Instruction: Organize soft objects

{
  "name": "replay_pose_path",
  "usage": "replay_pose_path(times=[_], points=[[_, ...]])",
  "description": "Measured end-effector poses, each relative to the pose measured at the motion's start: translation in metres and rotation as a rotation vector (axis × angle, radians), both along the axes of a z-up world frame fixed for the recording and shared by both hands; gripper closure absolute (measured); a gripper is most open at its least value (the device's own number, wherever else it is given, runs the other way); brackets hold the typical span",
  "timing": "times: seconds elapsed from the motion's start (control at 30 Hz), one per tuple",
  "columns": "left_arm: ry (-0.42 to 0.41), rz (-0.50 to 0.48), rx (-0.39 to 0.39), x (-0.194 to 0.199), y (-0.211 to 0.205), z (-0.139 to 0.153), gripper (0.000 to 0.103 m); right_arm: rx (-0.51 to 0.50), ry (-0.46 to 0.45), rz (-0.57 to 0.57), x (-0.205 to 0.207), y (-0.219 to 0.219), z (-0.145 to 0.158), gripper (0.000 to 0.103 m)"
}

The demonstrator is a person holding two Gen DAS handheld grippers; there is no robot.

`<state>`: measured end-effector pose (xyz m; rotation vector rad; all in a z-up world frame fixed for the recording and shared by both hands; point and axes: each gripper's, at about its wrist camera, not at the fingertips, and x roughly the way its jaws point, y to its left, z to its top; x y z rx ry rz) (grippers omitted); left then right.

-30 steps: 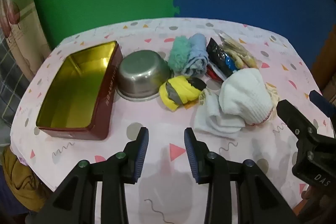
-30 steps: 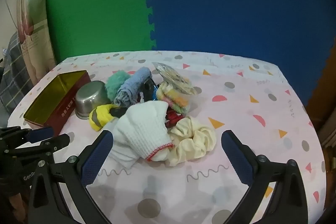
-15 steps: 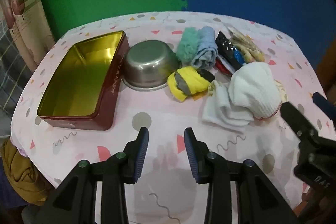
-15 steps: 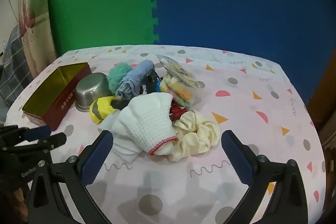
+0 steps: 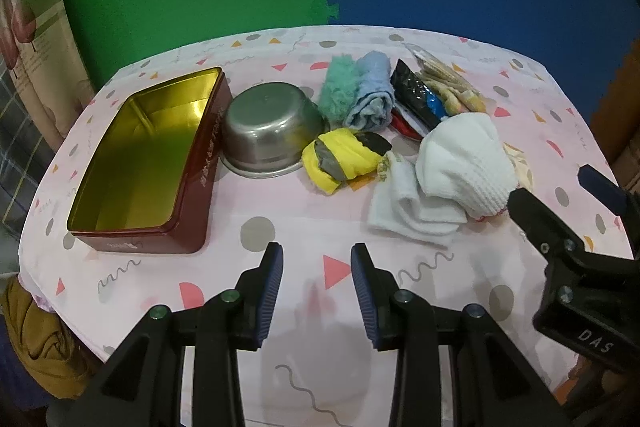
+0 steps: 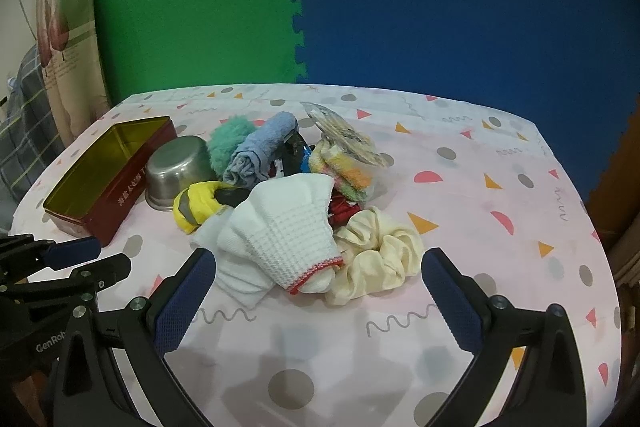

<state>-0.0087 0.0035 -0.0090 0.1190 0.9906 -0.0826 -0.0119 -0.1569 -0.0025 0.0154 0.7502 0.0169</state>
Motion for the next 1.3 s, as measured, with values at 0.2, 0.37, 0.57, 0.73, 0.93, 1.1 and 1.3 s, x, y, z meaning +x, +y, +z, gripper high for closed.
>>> replay_pose_path(times=[0.2, 0.37, 0.57, 0.73, 0.93, 1.1, 1.3], points=[[0.008, 0.025, -0.004, 0.000, 0.006, -0.003, 0.067, -0.015, 0.010, 0.000, 0.002, 0.002, -0.002, 0.001], [0.033, 0.043, -0.001, 0.003, 0.011, -0.008, 0.067, -0.028, 0.005, 0.005, 0.000, 0.004, -0.004, 0.001], [0.035, 0.060, 0.007, 0.003, 0.013, -0.008, 0.067, -0.029, 0.007, 0.010, -0.001, 0.006, -0.004, 0.001], [0.036, 0.065, 0.013, 0.003, 0.013, -0.008, 0.067, -0.029, 0.003, 0.008, -0.001, 0.007, -0.004, 0.001], [0.041, 0.063, 0.016, 0.003, 0.014, -0.010, 0.067, -0.031, 0.007, 0.008, -0.001, 0.008, -0.004, 0.001], [0.045, 0.061, 0.014, 0.002, 0.015, -0.011, 0.067, -0.037, 0.005, 0.014, -0.001, 0.011, -0.005, 0.001], [0.042, 0.064, 0.013, 0.001, 0.016, -0.011, 0.067, -0.048, 0.002, 0.022, -0.003, 0.015, -0.005, 0.001]])
